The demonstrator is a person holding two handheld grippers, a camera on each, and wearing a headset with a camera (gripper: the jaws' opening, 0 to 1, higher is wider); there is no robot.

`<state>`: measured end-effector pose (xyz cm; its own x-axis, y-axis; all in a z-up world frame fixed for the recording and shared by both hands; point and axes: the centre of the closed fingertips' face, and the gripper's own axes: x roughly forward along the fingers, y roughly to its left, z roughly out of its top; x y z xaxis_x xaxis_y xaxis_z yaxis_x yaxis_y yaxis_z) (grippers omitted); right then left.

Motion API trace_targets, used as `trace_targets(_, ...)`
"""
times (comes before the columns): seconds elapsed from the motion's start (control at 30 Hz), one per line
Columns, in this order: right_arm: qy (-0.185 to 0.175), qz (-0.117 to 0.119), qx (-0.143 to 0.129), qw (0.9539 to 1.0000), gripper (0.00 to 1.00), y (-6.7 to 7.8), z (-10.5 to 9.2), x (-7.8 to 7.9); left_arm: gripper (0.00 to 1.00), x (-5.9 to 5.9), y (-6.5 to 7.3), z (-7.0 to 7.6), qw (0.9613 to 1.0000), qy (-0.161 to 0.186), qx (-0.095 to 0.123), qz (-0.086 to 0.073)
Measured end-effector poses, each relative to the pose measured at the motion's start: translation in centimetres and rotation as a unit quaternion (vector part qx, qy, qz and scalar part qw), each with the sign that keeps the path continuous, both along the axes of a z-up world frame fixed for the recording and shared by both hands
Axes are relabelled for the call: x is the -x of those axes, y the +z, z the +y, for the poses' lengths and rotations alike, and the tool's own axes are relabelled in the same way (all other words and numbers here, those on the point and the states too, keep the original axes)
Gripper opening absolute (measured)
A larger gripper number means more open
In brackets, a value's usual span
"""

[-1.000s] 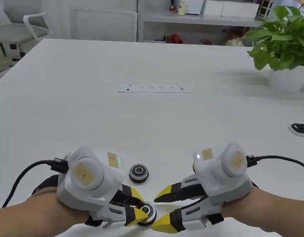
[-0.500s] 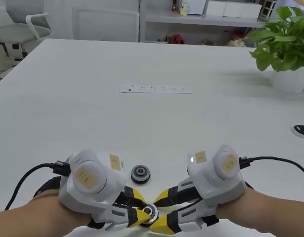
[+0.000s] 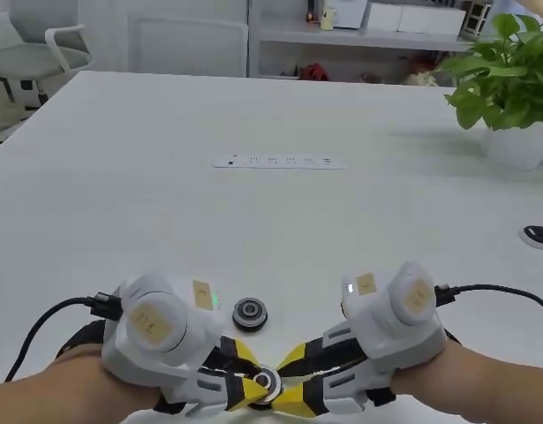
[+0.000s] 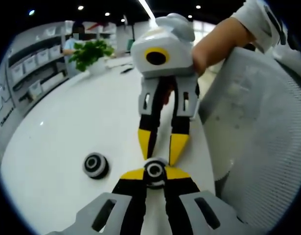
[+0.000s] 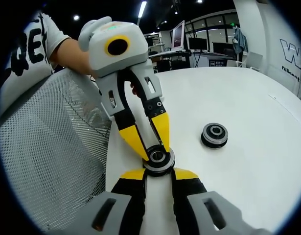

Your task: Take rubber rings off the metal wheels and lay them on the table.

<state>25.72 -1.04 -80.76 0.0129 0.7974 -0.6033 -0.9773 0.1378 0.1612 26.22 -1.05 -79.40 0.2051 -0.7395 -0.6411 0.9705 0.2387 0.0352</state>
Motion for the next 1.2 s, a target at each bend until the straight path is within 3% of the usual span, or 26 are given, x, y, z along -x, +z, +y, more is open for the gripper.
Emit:
trace_targets(0.3,-0.003,0.003,0.005,1.0000,0.09,-0.1,-0.3,0.0,0.13,0.0,0.0,0.0,1.0000,0.001,0.002,0.001)
trace_targets(0.7,-0.035,0.033,-0.003,0.9988,0.00,0.1,-0.7,-0.4,0.13,-0.1,0.0,0.0,1.0000,0.000,-0.001,-0.003)
trace_targets(0.8,-0.054,0.055,-0.013,0.9969,0.00,0.2,-0.8,-0.6,0.13,-0.1,0.0,0.0,1.0000,0.002,-0.004,-0.002)
trace_targets(1.1,-0.090,0.082,-0.036,0.9920,0.00,0.6,-1.0,-1.2,0.13,-0.2,-0.1,0.1,0.9999,0.005,-0.010,-0.005)
trace_targets(1.2,-0.105,0.095,-0.052,0.9885,0.00,1.1,-0.9,-1.5,0.12,-0.2,-0.1,0.1,0.9999,0.006,-0.013,-0.008)
